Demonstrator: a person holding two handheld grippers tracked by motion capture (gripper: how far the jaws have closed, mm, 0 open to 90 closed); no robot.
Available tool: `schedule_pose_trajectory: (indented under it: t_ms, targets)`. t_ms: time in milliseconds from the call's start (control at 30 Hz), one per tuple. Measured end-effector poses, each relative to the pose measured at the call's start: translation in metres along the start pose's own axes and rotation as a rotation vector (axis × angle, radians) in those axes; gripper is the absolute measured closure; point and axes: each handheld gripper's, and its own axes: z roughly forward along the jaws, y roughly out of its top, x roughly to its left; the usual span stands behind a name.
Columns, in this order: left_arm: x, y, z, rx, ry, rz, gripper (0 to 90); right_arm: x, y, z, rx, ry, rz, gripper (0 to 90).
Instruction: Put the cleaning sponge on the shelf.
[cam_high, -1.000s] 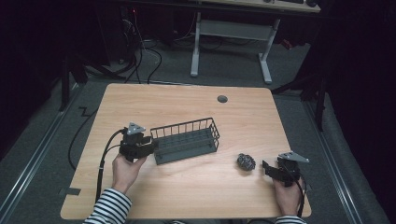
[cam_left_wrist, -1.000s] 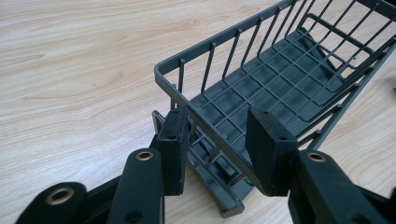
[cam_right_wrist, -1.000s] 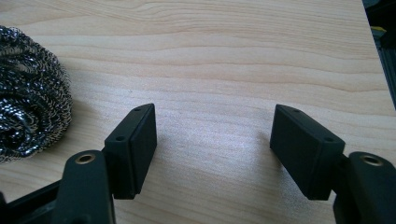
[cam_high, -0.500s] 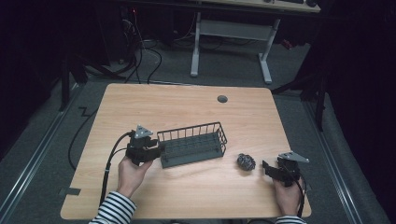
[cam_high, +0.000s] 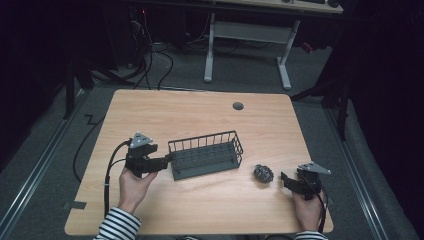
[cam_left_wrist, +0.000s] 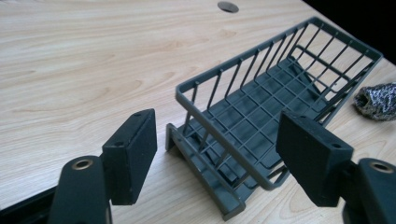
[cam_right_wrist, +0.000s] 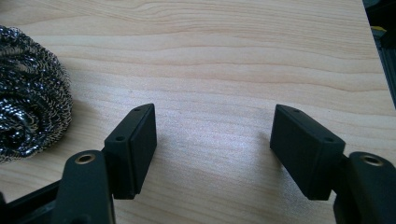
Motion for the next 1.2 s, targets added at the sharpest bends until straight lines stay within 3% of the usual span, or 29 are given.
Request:
schedule_pose_trajectory:
  t_ms: [233, 567, 767, 1000, 1200]
  targets:
    - [0.016, -0.016, -0.023, -0.028, 0.035, -0.001, 28.6, 0.000, 0.000, 0.000, 0.000, 0.000, 0.000, 32.0]
    - [0.046, -0.051, -0.044, -0.039, 0.110, -0.080, 27.5, 0.000, 0.000, 0.000, 0.000, -0.001, 0.000, 32.0]
    - [0.056, -0.071, -0.039, -0.006, 0.149, -0.106, 27.3, 0.000, 0.000, 0.000, 0.000, -0.001, 0.000, 32.0]
    - [0.064, -0.089, -0.020, 0.044, 0.195, -0.113, 27.5, 0.000, 0.000, 0.000, 0.000, -0.001, 0.001, 32.1]
    - [0.062, -0.098, -0.004, 0.083, 0.252, -0.074, 27.6, 0.000, 0.000, 0.000, 0.000, -0.001, 0.000, 32.0]
